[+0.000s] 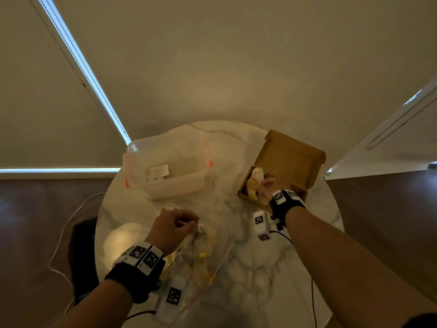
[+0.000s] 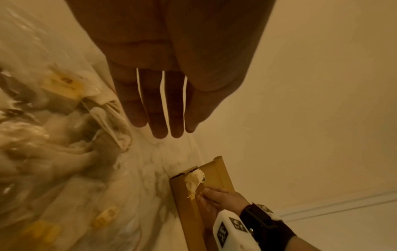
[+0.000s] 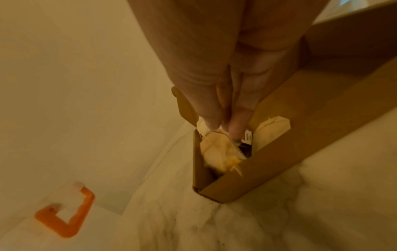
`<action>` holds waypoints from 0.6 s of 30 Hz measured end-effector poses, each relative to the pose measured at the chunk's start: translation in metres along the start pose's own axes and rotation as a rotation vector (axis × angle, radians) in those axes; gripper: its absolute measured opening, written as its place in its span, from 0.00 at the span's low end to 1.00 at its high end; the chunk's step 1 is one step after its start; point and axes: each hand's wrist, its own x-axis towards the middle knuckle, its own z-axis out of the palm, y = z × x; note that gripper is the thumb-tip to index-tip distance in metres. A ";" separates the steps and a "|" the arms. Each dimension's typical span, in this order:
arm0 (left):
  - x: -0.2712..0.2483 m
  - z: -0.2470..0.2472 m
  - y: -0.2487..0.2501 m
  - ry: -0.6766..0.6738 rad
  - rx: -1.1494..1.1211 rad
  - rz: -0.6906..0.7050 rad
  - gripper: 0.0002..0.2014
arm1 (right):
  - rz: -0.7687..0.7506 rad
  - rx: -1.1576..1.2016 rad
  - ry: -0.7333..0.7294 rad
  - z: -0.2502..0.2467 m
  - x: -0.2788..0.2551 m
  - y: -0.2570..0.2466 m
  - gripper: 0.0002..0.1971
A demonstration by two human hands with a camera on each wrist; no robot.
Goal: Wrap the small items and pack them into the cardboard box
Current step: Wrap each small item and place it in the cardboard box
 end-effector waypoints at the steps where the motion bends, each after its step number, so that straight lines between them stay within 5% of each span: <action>1: -0.002 -0.001 -0.002 0.003 0.001 -0.009 0.09 | 0.010 -0.028 0.009 -0.002 -0.003 -0.001 0.17; 6: -0.018 0.012 0.002 -0.043 0.151 0.036 0.03 | -0.067 -0.041 0.125 -0.006 -0.041 0.007 0.09; 11: -0.047 0.054 -0.009 -0.362 0.757 0.094 0.31 | -0.194 0.017 -0.088 0.028 -0.093 0.024 0.06; 13: -0.054 0.064 -0.016 -0.399 0.898 0.103 0.34 | -0.219 -0.019 -0.148 0.044 -0.110 0.032 0.07; 18: -0.056 0.055 -0.016 -0.296 0.724 0.162 0.12 | -0.274 -0.096 -0.206 0.070 -0.144 0.039 0.07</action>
